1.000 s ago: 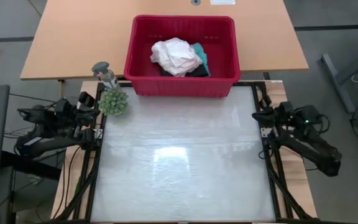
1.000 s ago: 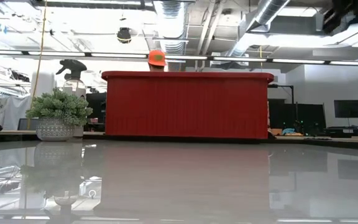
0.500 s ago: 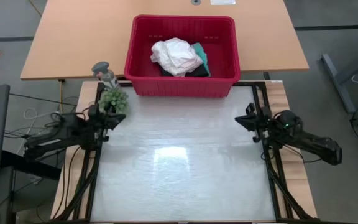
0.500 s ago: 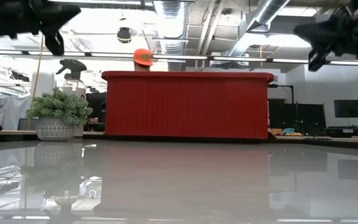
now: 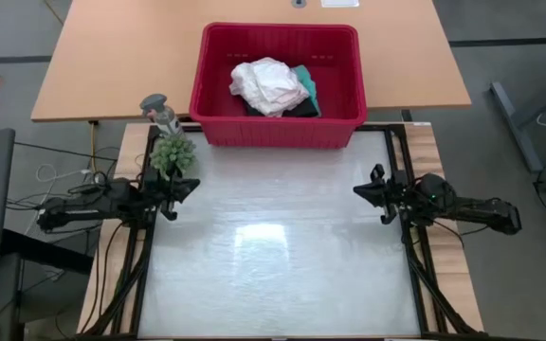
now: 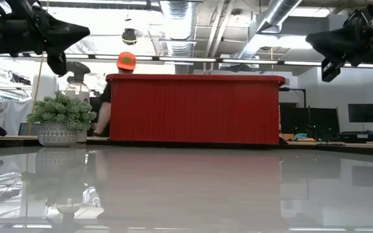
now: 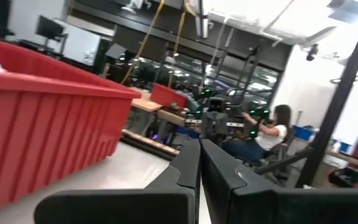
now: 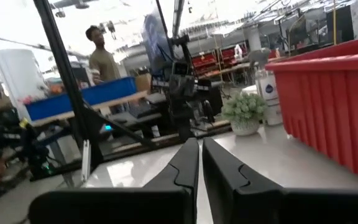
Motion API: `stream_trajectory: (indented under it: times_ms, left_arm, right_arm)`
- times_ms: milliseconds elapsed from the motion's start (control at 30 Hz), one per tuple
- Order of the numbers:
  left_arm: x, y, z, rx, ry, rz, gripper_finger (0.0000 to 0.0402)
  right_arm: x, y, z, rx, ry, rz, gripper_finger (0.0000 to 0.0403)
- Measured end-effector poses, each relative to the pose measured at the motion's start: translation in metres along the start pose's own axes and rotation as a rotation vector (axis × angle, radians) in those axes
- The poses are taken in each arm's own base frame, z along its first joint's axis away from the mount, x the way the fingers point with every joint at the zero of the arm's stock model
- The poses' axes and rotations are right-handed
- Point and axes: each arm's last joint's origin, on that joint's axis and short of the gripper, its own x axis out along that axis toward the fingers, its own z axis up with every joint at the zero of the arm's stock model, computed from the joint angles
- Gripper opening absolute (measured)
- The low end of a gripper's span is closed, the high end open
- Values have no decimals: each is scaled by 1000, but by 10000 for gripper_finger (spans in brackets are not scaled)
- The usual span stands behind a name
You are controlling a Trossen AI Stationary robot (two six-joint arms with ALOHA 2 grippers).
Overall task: Fold Laundry from Bin
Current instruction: Return to Home Position
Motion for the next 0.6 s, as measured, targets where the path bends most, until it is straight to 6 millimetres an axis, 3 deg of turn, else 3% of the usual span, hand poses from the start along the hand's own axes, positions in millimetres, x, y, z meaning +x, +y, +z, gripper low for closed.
stream_trajectory:
  times_ms: [600]
  left_arm:
    - [-2, -2, -11, -20, 87, 71, 0]
  right_arm:
    - [-1, -2, -16, 4, 149, -48, 49]
